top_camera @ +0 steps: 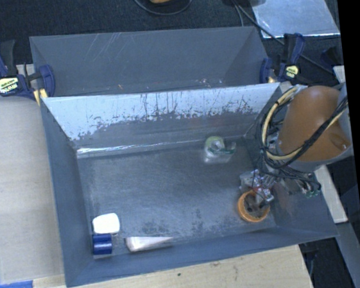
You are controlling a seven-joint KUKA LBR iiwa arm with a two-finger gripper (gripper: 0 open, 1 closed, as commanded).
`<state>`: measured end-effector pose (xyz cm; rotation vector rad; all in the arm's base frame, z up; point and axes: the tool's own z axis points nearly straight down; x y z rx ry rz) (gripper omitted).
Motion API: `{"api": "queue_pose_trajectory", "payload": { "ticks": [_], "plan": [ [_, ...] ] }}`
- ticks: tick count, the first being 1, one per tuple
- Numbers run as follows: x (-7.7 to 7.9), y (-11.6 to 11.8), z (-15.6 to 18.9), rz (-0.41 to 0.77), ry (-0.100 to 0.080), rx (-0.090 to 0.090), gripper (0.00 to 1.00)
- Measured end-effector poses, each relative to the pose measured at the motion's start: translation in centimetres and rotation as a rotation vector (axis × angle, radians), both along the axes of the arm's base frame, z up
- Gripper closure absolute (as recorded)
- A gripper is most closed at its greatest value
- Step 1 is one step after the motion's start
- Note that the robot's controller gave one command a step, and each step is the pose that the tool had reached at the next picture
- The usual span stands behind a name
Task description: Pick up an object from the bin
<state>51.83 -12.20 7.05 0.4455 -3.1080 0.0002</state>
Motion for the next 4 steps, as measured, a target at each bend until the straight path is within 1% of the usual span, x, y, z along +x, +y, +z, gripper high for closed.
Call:
{"api": "queue_pose_trajectory", "payload": {
  "ticks": [1,2,3,4],
  "plan": [
    [-0.6,0.1,8.7,-0.005,-0.003,-0.001,1.00],
    [-0.6,0.1,8.7,-0.005,-0.003,-0.001,1.00],
    [2.3,-0.1,0.0,0.010,-0.008,0.003,1.00],
    [3.6,0.4,25.5,0.029,-0.012,-0.002,1.00]
  ]
}}
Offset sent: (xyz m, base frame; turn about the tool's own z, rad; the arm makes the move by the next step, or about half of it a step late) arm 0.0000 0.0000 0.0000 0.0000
